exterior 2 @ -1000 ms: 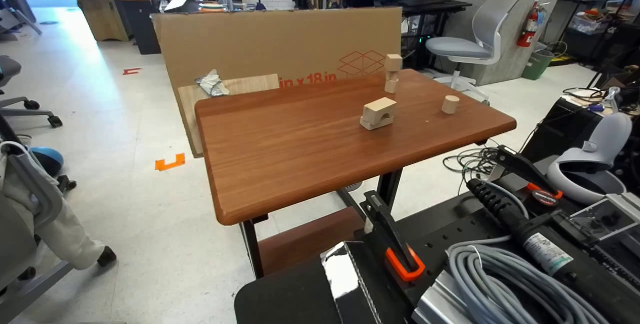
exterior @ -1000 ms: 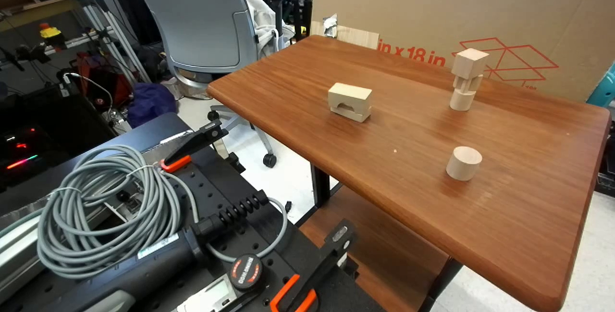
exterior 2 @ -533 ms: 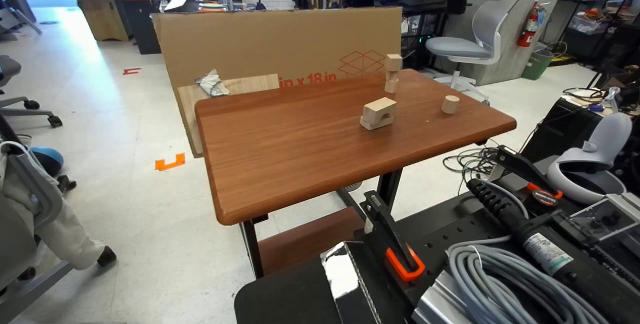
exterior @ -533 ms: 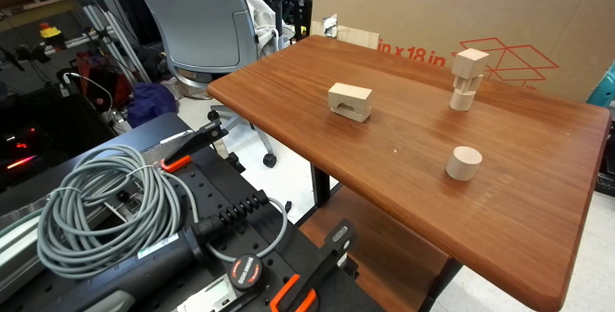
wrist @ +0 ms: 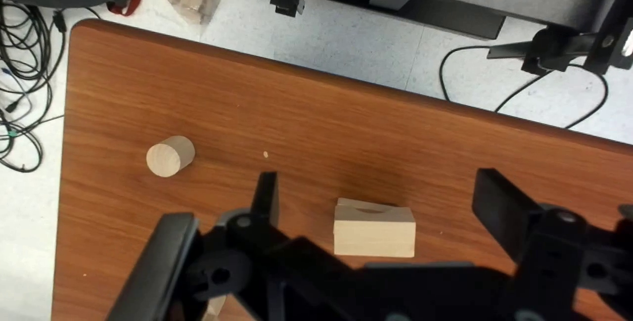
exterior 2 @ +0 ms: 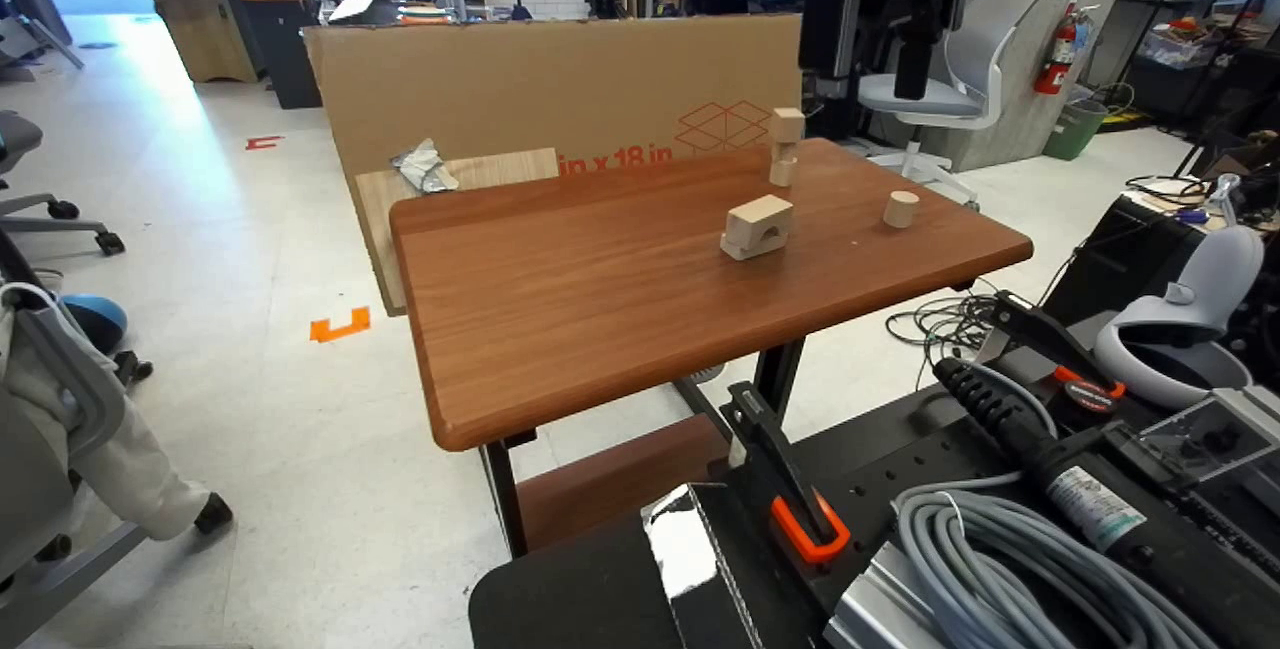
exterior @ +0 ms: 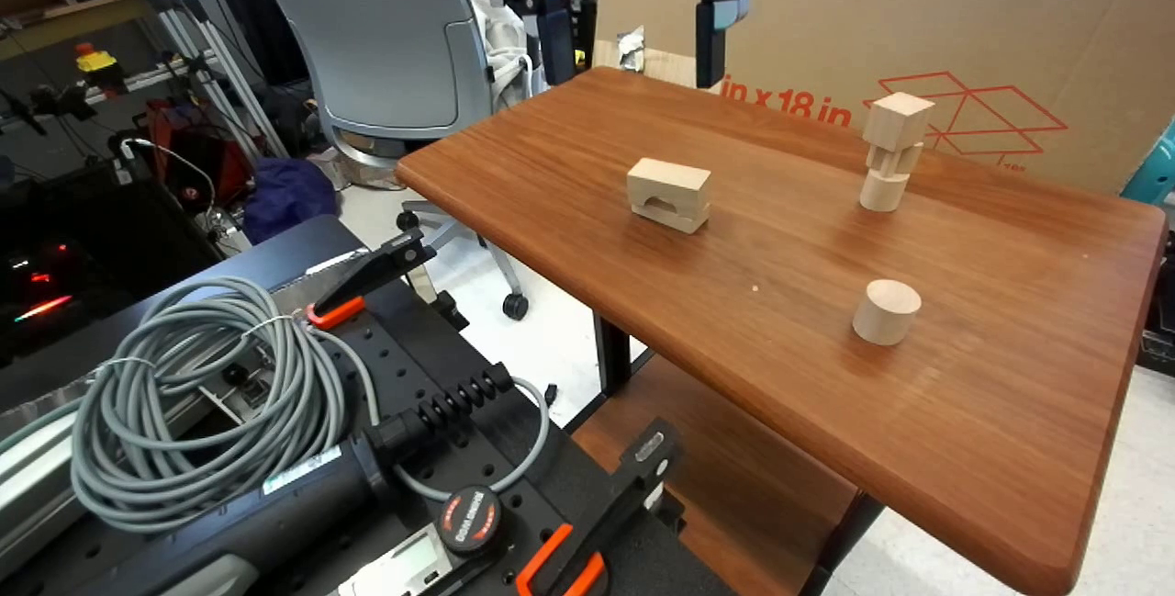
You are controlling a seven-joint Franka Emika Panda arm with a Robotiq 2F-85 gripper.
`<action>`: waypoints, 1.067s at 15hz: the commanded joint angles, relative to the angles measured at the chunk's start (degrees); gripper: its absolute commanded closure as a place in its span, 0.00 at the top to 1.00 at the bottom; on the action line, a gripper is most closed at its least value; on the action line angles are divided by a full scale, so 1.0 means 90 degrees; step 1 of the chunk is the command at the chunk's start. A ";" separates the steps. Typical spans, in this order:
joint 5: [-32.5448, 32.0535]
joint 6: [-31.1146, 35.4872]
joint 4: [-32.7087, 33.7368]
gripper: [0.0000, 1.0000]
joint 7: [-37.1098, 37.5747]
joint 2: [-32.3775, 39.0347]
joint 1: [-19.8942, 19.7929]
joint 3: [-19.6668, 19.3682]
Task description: Remove the rectangular block from on top of the other block and put it on the table
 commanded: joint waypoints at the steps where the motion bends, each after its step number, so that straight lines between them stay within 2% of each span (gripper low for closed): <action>1: 0.0367 0.0475 0.0268 1.00 -0.0312 0.0466 -0.0021 0.0002; 6: 0.0699 0.0502 0.0798 1.00 -0.0484 0.1161 -0.0017 0.0070; 16: 0.0663 0.0292 0.1838 1.00 -0.0368 0.2375 0.0006 0.0149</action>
